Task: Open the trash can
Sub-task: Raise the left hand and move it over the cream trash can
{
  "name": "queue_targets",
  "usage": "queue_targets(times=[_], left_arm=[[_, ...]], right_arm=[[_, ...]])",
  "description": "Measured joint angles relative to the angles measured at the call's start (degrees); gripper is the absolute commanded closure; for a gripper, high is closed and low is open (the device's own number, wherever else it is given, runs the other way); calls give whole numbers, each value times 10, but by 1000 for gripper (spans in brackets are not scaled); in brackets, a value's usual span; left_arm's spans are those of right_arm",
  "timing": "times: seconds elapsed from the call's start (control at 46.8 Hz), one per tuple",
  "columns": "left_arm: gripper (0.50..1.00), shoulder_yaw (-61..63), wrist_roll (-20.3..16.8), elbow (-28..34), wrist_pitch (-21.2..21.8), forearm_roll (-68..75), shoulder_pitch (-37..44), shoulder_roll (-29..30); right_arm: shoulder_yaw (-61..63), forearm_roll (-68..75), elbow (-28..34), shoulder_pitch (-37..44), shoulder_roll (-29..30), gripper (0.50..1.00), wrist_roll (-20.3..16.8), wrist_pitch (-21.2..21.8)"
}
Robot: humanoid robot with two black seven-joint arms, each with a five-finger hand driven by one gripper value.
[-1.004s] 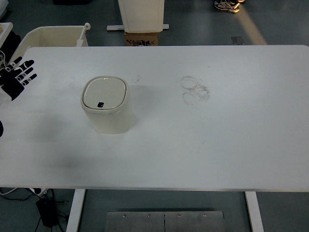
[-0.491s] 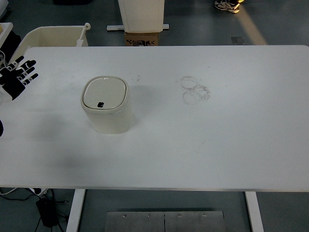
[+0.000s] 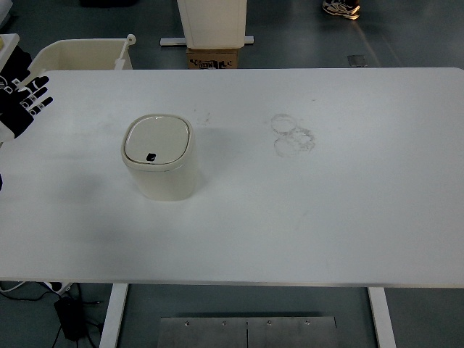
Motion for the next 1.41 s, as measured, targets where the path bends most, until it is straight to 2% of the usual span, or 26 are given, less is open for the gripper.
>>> queue_targets(times=[0.278,0.47,0.748,0.833,1.025,1.41], left_arm=[[500,6,8,-1,28,10,-49,5],[500,31,56,-3,53,57,-96,6],[500,131,80,-9,70,107,-180,2],[500,186,90,-33,70,113,-211,2],[500,301,92,-131,69,126,-302,14],[500,450,126,-273,64,170,-432,13]], right_arm=[[0,0,0,0,0,507,0,0],[0,0,1,0,0,509,0,0],[0,0,1,0,0,509,0,0],[-1,0,1,0,0,509,0,0],[-1,0,1,0,0,509,0,0],[0,0,0,1,0,509,0,0]])
